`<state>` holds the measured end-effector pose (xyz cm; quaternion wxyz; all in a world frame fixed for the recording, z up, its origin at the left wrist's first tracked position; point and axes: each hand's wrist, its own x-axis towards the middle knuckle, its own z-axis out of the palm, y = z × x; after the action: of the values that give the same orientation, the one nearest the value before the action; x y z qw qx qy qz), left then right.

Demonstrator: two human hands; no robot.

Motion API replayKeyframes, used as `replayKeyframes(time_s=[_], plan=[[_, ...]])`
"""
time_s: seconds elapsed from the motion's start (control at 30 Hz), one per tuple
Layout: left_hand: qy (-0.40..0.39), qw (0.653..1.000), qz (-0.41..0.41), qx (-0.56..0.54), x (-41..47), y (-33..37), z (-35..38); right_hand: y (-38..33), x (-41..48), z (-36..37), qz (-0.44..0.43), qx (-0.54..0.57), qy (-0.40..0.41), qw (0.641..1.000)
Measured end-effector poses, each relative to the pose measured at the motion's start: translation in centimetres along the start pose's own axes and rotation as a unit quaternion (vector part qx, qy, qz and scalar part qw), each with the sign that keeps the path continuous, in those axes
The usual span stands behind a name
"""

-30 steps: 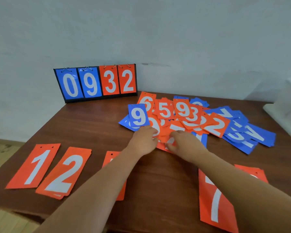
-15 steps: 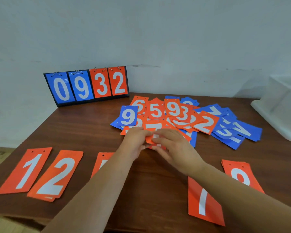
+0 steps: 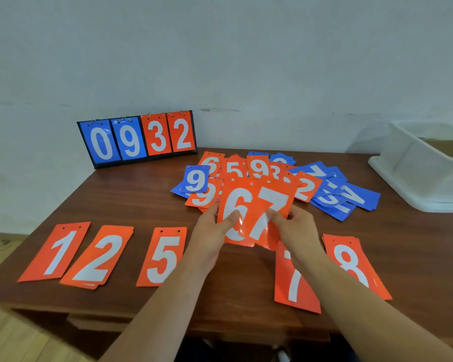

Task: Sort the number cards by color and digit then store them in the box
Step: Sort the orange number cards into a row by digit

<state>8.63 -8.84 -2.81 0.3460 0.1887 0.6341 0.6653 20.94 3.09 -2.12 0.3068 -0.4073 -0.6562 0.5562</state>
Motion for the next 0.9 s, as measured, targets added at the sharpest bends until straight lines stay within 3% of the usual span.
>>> replayKeyframes(time_s=[0.17, 0.3, 0.5, 0.63, 0.7, 0.9], plan=[[0.056, 0.997, -0.042, -0.006, -1.7, -0.5, -0.2, -0.5, -1.7, -2.7, 0.066, 0.101, 0.013, 0.993], [0.009, 0.999, -0.045, -0.004, -3.1, -0.1, 0.3, -0.8, -3.2, -3.5, 0.084, 0.114, -0.039, 0.989], [-0.076, 0.995, -0.019, 0.059, -5.7, 0.4, 2.7, -0.5, -4.9, -3.0, 0.084, -0.017, -0.062, 0.994], [-0.021, 0.994, 0.006, 0.111, -6.1, 0.2, 3.0, -0.2, -5.4, -4.4, 0.043, -0.060, -0.027, 0.997], [0.030, 0.989, -0.008, 0.142, -6.0, 0.3, 2.7, 0.1, -5.3, -5.5, 0.027, -0.132, 0.015, 0.991], [0.032, 0.922, -0.055, 0.382, -5.2, -1.0, 1.6, 2.7, -5.3, -6.6, 0.073, -0.269, 0.048, 0.959]])
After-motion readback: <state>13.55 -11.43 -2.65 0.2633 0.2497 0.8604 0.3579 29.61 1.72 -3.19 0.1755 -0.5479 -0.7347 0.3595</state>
